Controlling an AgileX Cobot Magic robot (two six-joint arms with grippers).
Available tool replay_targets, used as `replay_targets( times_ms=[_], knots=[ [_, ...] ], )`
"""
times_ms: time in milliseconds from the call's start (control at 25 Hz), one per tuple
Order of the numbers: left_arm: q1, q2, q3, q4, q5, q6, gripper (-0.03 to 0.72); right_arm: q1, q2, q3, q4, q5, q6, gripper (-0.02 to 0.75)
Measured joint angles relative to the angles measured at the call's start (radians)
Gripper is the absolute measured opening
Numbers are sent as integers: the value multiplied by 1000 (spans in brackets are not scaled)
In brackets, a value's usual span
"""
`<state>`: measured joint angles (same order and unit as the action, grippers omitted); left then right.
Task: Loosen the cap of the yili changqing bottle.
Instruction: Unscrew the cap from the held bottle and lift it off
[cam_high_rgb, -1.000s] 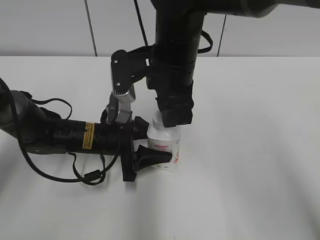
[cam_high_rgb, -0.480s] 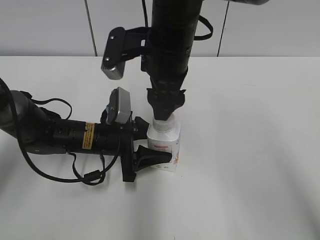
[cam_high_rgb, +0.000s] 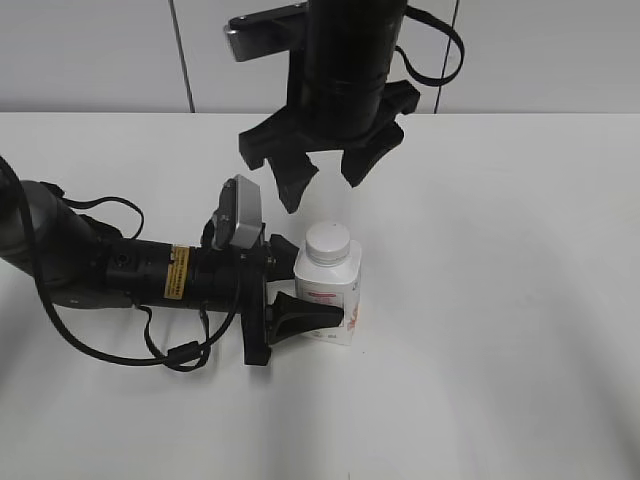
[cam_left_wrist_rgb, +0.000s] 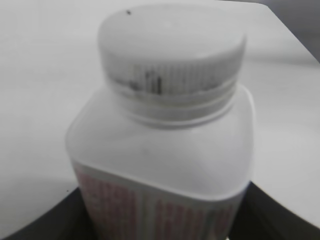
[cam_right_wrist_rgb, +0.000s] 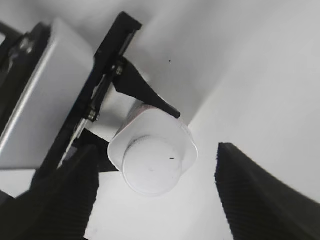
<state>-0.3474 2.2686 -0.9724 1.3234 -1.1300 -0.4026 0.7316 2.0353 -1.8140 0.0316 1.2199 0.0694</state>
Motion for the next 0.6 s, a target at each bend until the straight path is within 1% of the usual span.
replay_targets(
  times_ms=[160,280,600],
  knots=[
    [0,0,0,2,0,0,415,0,-2,54,3,0,152,575],
    [0,0,0,2,-1,0,414,0,-2,101,-1,0,191,575],
    [0,0,0,5,-1,0,412,0,-2,112,13,1,247,575]
  ],
)
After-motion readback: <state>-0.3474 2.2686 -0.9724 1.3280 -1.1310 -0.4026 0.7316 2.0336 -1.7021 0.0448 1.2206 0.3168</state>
